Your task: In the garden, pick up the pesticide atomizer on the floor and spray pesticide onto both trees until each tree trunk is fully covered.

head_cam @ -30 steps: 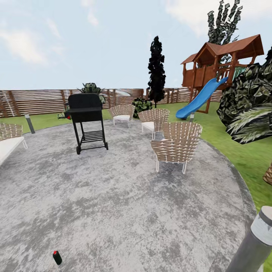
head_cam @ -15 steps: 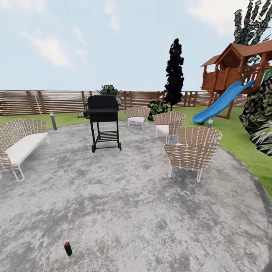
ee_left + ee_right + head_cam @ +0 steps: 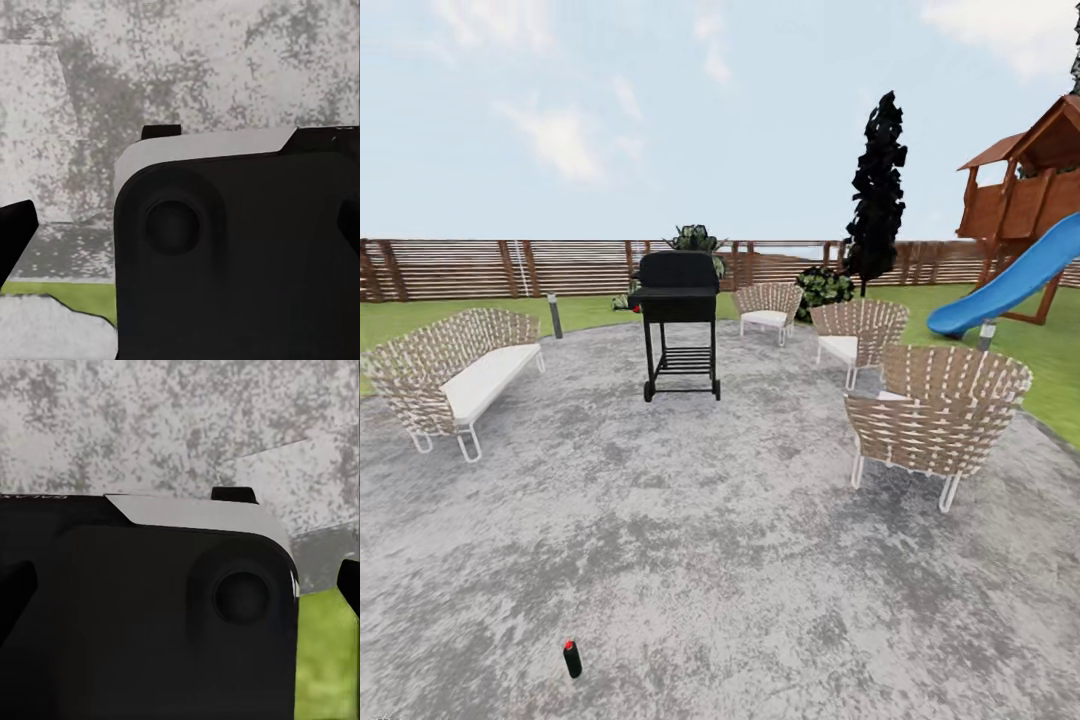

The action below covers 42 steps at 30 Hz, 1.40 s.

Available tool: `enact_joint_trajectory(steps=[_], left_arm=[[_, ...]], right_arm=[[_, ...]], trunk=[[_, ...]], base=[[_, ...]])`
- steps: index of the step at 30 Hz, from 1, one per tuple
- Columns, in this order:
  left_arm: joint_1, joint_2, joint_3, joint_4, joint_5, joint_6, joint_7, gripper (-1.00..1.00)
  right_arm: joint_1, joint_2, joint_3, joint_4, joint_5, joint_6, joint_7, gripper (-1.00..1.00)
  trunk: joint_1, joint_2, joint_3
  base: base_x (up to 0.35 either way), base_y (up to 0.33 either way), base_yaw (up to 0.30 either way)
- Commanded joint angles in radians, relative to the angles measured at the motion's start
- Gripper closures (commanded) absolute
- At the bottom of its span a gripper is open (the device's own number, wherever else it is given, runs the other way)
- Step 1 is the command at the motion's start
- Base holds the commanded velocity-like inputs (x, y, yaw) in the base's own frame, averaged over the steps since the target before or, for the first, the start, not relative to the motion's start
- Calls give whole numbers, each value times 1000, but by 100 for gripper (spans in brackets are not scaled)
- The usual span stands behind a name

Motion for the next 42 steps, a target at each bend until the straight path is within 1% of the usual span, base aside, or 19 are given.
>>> enact_joint_trajectory(steps=[1,14,21,37,42], left_arm=[[0,0,0,0,0,0,0,-100],[0,0,6,-2,0,-2,0,-100],[0,0,6,-2,0,-2,0,-100],[0,2,9,-3,4,-2,0,-100],[0,2,9,-3,5,-2,0,-100]], right_arm=[[0,0,0,0,0,0,0,-100],[0,0,0,1,0,0,0,-100],[0,0,0,1,0,0,0,-100],[0,0,0,1,0,0,0,-100],[0,0,0,1,0,0,0,-100]], trunk=[[0,0,0],[0,0,0],[0,0,0],[0,0,0],[0,0,0]], base=[[336,0,280],[339,-58,281],[247,-218,280],[77,-302,281],[139,-228,281]])
